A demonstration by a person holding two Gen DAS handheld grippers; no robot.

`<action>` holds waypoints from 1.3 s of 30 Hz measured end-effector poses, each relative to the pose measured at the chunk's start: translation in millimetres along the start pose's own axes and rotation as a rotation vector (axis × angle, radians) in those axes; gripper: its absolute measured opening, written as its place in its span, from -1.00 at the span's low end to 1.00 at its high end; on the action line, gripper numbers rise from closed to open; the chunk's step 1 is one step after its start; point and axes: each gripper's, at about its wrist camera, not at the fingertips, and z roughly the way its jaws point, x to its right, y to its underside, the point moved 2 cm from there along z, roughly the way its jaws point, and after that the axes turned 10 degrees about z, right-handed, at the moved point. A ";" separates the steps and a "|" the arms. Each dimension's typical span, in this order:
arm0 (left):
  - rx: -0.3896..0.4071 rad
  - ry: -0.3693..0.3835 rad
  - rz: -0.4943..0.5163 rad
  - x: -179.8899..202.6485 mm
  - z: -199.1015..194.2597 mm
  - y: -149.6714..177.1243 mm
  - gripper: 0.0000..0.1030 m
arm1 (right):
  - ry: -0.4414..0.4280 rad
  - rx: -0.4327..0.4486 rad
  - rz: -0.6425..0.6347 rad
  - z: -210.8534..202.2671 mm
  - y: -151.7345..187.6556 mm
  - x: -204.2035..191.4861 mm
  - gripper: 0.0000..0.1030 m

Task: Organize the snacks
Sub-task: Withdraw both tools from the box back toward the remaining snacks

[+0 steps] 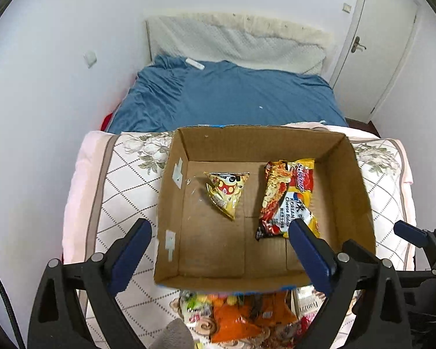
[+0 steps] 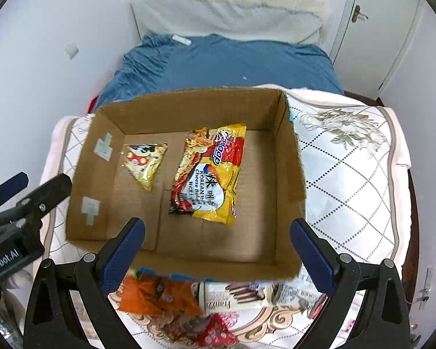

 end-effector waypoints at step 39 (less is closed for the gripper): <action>-0.331 0.021 -0.042 -23.2 5.7 209.6 0.87 | -0.193 -0.437 0.171 41.7 184.5 20.9 1.00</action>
